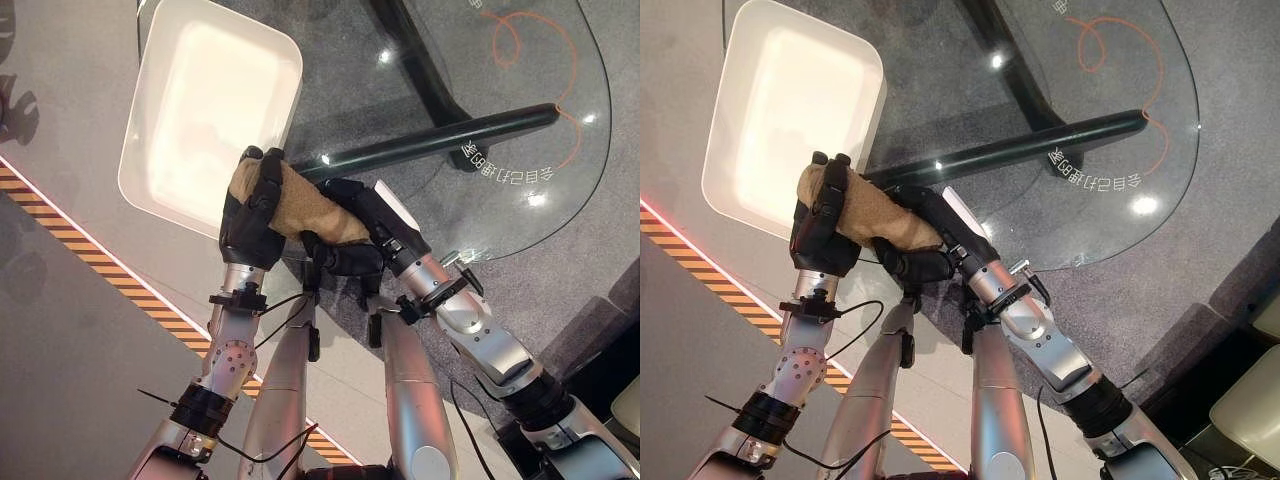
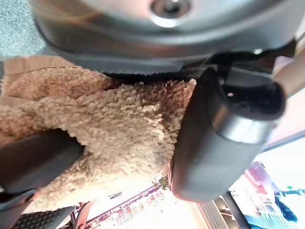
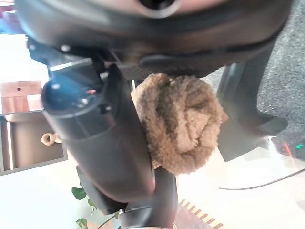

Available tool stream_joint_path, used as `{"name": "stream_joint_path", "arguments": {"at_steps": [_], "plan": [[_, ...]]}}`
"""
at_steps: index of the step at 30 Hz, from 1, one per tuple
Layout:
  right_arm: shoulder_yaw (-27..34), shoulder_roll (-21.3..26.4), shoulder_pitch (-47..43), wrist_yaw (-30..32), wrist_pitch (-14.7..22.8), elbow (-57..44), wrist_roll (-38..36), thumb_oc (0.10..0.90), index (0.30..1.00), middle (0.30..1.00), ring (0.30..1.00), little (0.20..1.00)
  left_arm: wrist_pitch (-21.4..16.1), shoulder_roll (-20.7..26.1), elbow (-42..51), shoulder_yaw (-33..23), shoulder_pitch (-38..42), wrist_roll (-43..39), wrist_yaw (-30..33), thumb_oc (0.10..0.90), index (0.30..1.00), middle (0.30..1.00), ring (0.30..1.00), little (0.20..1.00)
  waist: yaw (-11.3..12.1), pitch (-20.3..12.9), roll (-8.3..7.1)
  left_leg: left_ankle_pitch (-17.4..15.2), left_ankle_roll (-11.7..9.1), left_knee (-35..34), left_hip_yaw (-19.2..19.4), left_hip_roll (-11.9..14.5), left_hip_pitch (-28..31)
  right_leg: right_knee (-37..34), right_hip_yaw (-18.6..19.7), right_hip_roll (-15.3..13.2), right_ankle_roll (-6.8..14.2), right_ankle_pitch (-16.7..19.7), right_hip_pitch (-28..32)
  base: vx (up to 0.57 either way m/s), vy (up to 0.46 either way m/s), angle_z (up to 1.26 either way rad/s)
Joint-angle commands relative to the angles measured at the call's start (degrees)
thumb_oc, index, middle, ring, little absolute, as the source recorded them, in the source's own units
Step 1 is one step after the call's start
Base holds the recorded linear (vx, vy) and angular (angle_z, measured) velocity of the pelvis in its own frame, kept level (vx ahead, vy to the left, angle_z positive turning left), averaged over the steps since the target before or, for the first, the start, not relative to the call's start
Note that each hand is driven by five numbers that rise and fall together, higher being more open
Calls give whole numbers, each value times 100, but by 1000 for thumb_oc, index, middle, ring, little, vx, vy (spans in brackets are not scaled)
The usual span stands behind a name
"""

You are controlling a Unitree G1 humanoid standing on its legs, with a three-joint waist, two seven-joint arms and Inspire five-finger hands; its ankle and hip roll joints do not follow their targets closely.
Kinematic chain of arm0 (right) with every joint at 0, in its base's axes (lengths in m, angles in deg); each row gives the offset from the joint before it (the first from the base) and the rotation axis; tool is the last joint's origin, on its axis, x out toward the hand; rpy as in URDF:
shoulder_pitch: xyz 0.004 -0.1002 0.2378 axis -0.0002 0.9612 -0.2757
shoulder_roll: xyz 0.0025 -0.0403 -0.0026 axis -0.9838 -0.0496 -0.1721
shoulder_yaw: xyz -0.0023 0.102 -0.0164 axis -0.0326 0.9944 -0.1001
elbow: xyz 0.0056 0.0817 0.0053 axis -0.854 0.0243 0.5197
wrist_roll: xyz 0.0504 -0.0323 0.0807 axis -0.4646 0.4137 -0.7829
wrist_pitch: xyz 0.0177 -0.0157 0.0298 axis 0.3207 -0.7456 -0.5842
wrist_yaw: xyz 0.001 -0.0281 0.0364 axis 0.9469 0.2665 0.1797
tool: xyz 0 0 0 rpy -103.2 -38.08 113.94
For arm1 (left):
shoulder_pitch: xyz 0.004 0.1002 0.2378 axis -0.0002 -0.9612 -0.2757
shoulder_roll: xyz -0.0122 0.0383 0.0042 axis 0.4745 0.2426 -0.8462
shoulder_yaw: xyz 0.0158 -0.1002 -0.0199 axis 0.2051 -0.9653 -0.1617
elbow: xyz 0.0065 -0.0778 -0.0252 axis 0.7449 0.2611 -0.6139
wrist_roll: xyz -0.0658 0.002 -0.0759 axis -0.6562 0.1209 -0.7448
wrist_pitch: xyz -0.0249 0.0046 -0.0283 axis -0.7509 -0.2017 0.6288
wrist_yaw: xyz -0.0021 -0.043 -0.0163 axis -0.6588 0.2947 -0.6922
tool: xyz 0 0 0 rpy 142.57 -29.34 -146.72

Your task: Wipe the table with a cloth and put it in the basket.

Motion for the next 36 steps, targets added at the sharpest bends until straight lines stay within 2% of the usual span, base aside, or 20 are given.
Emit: {"name": "stream_joint_path", "arguments": {"at_steps": [1, 16, 20, 25, 36], "plan": [[619, 1, 151, 483, 71, -250, 65, 800, 900, 900, 900, 900, -533, -218, 1381, -240, 50, 153, -1070, 100, 300, 300, 300, 200, 103, -156, -71, -653, 265, 819, 72, -178, -100, -1019, 232, 246, 286, 729, 285, 0, 0, 0], [850, -41, 290, 761, 151, -251, 61, 800, 900, 900, 900, 900, -593, -228, 1393, -374, -12, 174, -1060, 100, 300, 300, 300, 200, 86, -156, -84, -656, 259, 787, 105, -152, -81, -1023, 242, 265, 288, 725, 293, 0, 0, 0], [994, -65, 335, 1075, 248, -261, 29, 800, 900, 900, 900, 900, -586, -213, 1409, -416, -28, 180, -1049, 100, 300, 300, 300, 200, 78, -156, -85, -671, 257, 787, 115, -140, -79, -1010, 246, 270, 293, 715, 289, 0, 0, 0], [1147, -100, 420, 1151, 333, -270, 68, 800, 900, 900, 900, 900, -571, -232, 1421, -454, -61, 189, -1069, 100, 300, 300, 300, 200, 66, -156, -95, -675, 262, 782, 124, -134, -85, -1010, 258, 280, 299, 718, 280, 0, 0, 0], [1411, -232, 585, 1173, 659, -208, -386, 800, 900, 900, 900, 900, -505, -262, 1370, -570, -113, 210, -1165, 100, 300, 300, 300, 200, 57, -156, -121, -700, 263, 759, 146, -112, -64, -1023, 251, 281, 312, 715, 296, 0, 0, 0]]}}
